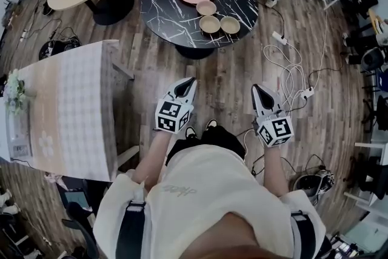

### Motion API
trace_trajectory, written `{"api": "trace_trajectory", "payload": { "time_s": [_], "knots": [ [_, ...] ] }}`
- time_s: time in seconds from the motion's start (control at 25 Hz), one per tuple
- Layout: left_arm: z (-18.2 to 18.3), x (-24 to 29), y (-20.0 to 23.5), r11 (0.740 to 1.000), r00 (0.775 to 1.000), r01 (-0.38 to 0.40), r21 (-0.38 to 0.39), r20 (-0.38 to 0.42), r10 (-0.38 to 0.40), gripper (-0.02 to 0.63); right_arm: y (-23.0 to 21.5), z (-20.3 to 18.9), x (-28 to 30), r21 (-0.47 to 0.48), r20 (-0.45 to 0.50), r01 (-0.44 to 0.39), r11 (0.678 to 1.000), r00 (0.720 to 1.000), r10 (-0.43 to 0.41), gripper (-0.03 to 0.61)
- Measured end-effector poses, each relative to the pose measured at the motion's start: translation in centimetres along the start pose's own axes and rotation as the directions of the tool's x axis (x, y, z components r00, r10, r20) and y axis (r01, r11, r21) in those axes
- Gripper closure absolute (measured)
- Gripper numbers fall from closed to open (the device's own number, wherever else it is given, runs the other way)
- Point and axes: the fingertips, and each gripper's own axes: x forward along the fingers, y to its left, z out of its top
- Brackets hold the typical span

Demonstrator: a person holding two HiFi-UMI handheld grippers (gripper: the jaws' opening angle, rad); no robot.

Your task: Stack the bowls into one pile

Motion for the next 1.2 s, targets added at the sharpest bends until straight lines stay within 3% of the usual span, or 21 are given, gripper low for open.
{"api": "trace_trajectory", "payload": {
  "time_s": [0.24,0.64,1.0,1.2],
  "knots": [
    [-0.6,3.5,-1.7,0.999,0.998,0.044,0.003,-0.054,-0.044,0.594,-2.3,-1.1,0.7,0.040,-0.005,0.004,0.999,1.000,-0.004,0.572],
    [4.5,8.8,0.3,0.998,0.997,-0.031,0.056,-0.062,0.035,0.594,-8.8,-0.3,5.4,0.076,0.045,-0.049,0.996,0.998,0.045,0.572],
    [6.4,12.3,1.4,0.991,0.992,-0.121,0.062,-0.034,0.123,0.593,-14.0,-0.2,10.1,0.027,0.068,-0.132,0.991,0.989,0.130,0.572],
    [5.7,13.0,1.8,0.984,0.984,-0.170,0.055,-0.042,0.172,0.594,-13.8,-1.0,11.4,-0.045,0.042,-0.176,0.983,0.983,0.178,0.572]
  ]
}}
